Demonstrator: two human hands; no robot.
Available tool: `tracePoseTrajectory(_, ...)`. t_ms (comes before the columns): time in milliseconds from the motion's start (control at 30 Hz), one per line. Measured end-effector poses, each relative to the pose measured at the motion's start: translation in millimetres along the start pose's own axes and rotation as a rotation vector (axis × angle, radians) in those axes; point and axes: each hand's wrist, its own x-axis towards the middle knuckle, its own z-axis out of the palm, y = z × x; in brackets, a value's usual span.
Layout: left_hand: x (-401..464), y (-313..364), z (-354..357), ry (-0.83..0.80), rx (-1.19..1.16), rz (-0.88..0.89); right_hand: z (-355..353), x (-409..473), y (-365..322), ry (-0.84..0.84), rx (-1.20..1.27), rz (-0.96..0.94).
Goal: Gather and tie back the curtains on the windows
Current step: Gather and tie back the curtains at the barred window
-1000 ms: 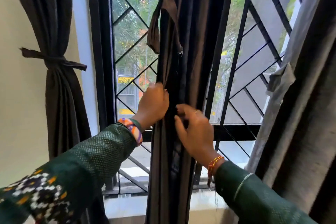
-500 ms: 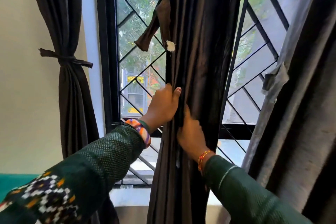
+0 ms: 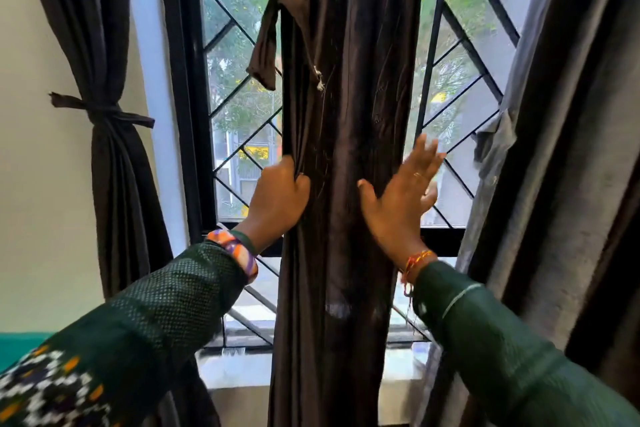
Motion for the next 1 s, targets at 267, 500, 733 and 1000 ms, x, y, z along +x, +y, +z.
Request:
tracePoseTrajectory(267, -2.6, 0.7, -2.9, -0.013, -0.023, 0.029, 6.1, 34.0, 21.4, -0.335, 0.224, 0.185)
tracePoseTrajectory(500, -2.6, 3.6, 2.3, -0.016, -0.011, 0.054, 16.9, -21.2, -7.9, -0.331, 0.007, -0.095)
tracePoseTrajectory(733, -8.0, 8.4, 11.2, 0.019, -0.081, 0.116, 42.5, -68.9, -15.4, -0.495, 0.036, -0.154)
tracePoseTrajectory(1000, -14.8, 5.9, 14.9, -0.051, -0.176, 0.172, 56.4, -107.8, -3.3, -0.608, -0.011, -0.156)
